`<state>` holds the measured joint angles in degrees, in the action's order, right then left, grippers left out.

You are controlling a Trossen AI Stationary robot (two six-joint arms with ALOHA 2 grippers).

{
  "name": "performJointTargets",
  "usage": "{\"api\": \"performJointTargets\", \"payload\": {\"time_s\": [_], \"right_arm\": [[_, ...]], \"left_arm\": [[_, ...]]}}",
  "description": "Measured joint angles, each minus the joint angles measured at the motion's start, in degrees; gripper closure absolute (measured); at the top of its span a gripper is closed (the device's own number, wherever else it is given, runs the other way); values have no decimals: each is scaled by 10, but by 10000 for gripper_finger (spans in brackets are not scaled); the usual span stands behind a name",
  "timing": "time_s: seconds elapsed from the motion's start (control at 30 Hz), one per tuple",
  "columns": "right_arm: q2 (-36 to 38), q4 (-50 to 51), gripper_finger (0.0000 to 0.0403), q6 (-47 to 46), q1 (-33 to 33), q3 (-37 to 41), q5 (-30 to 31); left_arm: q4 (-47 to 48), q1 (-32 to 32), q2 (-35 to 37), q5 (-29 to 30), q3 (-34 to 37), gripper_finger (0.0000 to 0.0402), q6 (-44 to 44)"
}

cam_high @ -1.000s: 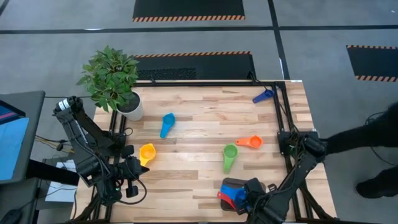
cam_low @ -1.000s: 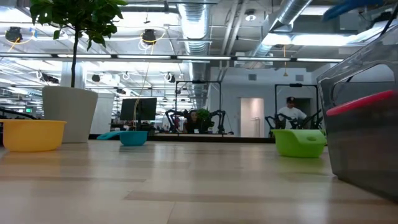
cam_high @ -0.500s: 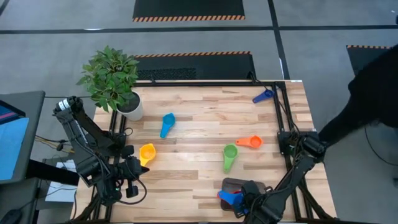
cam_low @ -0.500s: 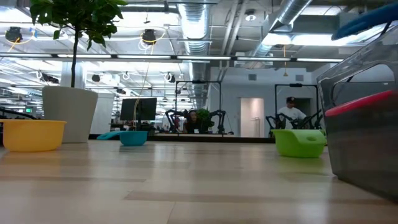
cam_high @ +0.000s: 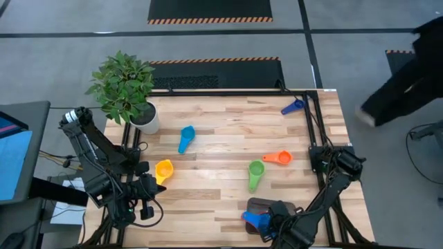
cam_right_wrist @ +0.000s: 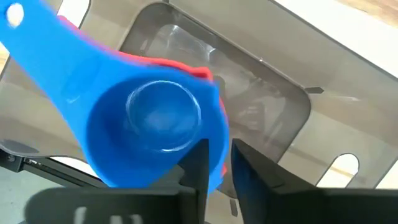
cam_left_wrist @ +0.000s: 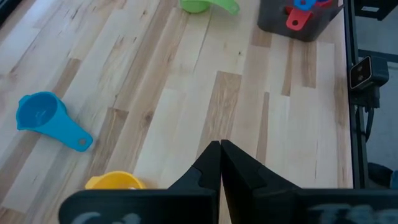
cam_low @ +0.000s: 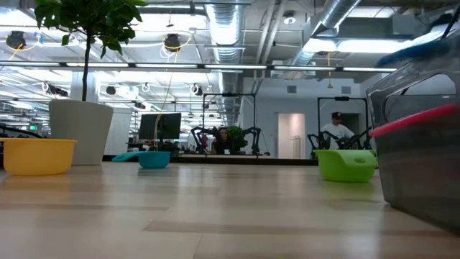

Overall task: Nest measuring cups in basket
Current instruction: Stack the blue measuring cup on top of the red measuring cup in the black bin

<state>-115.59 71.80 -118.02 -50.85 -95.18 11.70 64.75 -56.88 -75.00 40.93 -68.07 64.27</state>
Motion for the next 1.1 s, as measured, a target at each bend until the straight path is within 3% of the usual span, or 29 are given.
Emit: {"api": "performJointTargets", "payload": {"time_s": [0.23, 0.43, 0.73, 0.93, 1.1], "right_arm": [[0, 2, 267, 0, 2, 0, 1], [10, 43, 253, -1, -1, -1, -20], [3, -63, 278, 64, 11, -10, -11], [0, -56, 297, 75, 30, 4, -13], [0, -42, 303, 89, 33, 5, -60]], "left_arm": [[0, 0, 0, 0, 0, 401, 0], [0, 0, 0, 0, 0, 401, 0], [0, 0, 0, 0, 0, 401, 8], [0, 0, 0, 3, 0, 401, 6], [0, 0, 0, 3, 0, 401, 9]]}}
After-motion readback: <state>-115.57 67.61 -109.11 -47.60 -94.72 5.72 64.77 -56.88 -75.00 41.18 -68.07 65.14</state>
